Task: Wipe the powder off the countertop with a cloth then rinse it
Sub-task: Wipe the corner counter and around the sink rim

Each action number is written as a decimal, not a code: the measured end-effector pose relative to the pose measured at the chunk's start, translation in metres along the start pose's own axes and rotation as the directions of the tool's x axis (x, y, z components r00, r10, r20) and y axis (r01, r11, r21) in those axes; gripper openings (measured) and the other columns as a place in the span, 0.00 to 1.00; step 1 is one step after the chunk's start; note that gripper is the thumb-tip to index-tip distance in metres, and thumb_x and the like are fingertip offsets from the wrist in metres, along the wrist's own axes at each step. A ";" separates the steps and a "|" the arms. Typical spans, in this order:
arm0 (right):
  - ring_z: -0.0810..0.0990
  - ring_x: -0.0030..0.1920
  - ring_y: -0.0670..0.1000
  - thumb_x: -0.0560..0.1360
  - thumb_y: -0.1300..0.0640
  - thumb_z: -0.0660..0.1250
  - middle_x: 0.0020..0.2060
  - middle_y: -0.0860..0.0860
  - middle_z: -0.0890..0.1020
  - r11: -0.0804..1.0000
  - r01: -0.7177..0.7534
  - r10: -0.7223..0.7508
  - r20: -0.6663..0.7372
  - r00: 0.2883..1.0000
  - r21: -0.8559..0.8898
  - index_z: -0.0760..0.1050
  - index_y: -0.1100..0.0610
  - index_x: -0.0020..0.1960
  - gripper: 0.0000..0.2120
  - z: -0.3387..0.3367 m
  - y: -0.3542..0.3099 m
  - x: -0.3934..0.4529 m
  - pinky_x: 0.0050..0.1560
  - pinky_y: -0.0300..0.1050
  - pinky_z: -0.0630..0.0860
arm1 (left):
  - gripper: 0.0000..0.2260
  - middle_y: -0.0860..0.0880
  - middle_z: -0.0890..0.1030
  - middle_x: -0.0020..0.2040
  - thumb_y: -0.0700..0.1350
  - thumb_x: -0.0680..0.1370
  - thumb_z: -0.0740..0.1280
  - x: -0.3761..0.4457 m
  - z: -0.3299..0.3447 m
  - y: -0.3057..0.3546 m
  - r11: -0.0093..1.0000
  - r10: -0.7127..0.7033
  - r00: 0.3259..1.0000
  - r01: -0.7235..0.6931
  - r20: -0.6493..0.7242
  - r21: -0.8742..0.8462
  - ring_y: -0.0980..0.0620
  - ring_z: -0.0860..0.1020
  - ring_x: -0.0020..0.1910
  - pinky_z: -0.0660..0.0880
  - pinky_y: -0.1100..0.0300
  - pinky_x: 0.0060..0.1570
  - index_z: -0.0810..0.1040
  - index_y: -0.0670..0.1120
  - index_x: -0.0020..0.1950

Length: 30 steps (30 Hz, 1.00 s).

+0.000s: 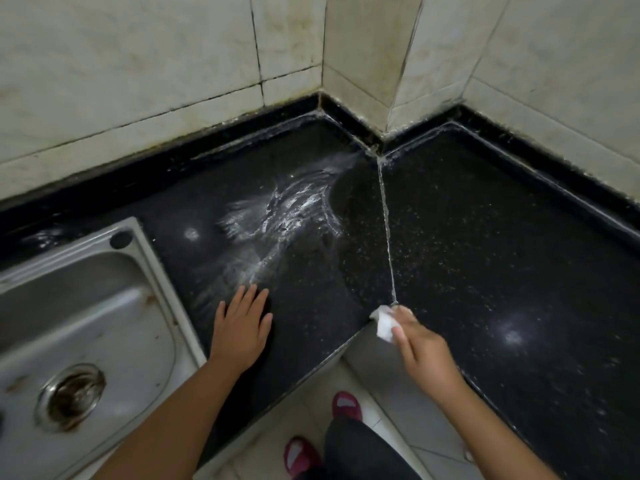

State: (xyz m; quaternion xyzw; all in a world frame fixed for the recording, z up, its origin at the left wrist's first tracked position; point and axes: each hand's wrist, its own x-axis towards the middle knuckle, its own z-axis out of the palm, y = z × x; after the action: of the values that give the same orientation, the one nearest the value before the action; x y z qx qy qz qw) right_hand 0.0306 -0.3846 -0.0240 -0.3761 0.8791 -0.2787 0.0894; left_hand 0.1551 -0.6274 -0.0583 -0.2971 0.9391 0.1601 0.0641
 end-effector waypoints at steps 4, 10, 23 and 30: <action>0.67 0.66 0.50 0.81 0.45 0.46 0.58 0.61 0.77 0.995 0.078 -0.066 -0.176 0.982 0.064 0.75 0.69 0.59 0.31 -0.011 -0.009 0.022 0.66 0.22 0.52 | 0.22 0.50 0.53 0.76 0.52 0.81 0.49 0.001 -0.005 -0.006 1.000 -0.022 1.000 0.022 -0.014 -0.001 0.51 0.47 0.75 0.46 0.49 0.71 0.55 0.49 0.75; 0.64 0.67 0.55 0.81 0.48 0.47 0.62 0.56 0.70 0.970 0.227 -0.205 -0.199 0.958 0.091 0.71 0.70 0.62 0.28 0.001 -0.025 0.064 0.69 0.28 0.53 | 0.22 0.50 0.51 0.76 0.52 0.82 0.48 0.004 -0.004 -0.009 0.999 -0.043 0.999 0.043 -0.009 -0.026 0.51 0.46 0.75 0.45 0.50 0.71 0.53 0.49 0.75; 0.39 0.75 0.60 0.80 0.41 0.42 0.75 0.59 0.41 0.867 -0.025 0.273 0.434 0.858 -0.497 0.42 0.55 0.76 0.30 0.027 0.020 0.136 0.72 0.58 0.41 | 0.30 0.45 0.82 0.54 0.53 0.81 0.40 0.008 -0.006 -0.016 0.976 -0.214 0.976 0.212 0.049 0.042 0.45 0.79 0.56 0.75 0.41 0.47 0.81 0.45 0.54; 0.37 0.75 0.56 0.81 0.44 0.43 0.76 0.49 0.41 0.925 -0.027 0.195 0.413 0.890 -0.378 0.45 0.44 0.75 0.24 0.065 -0.015 0.251 0.71 0.61 0.37 | 0.22 0.46 0.81 0.56 0.52 0.75 0.52 0.013 -0.011 -0.022 0.953 -0.301 0.953 0.302 -0.026 0.030 0.46 0.77 0.58 0.75 0.44 0.49 0.81 0.45 0.55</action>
State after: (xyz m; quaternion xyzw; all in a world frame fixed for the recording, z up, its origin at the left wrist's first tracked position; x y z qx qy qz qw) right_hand -0.1123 -0.5987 -0.0565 -0.3877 0.8920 -0.0133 0.2323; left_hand 0.1568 -0.6556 -0.0570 -0.4374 0.8860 0.1297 0.0829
